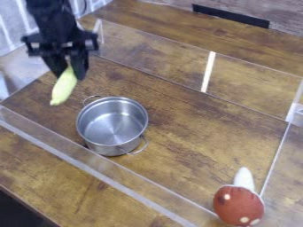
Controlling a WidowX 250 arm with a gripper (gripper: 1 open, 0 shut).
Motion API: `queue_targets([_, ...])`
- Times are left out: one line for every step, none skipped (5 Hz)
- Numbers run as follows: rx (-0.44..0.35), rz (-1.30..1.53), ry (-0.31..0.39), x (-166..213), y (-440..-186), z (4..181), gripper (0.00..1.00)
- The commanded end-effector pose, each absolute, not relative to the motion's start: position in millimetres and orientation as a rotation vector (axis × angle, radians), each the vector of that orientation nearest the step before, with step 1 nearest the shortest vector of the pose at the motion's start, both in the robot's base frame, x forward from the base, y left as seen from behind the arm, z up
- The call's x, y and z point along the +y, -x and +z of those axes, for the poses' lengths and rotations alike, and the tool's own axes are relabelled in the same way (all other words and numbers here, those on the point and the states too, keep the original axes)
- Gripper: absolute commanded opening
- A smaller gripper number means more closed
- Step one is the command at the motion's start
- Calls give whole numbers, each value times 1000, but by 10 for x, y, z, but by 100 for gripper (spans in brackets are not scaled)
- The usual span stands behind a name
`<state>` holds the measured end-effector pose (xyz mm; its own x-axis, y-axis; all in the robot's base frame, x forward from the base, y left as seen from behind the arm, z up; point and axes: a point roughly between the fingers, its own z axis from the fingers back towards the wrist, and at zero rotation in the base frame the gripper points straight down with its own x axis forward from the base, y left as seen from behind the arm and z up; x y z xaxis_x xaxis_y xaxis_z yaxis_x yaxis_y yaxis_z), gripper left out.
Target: Move the green spoon to the left
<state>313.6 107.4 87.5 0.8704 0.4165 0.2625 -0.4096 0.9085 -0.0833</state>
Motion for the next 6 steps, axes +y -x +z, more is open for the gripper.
queue_targets([-335,385,19,1132,-3276,956,0])
queue_targets([-348,366,20,1121,-3356,984,0])
queue_targets([-361,319,29,1221,-3498,856,0])
queue_targets([-364,278,38,1255,-3560,796,0])
queue_targets([-359,239,47,1209,-3515,807,0])
queue_targets([-356,197,59,1153,-3466,820,0])
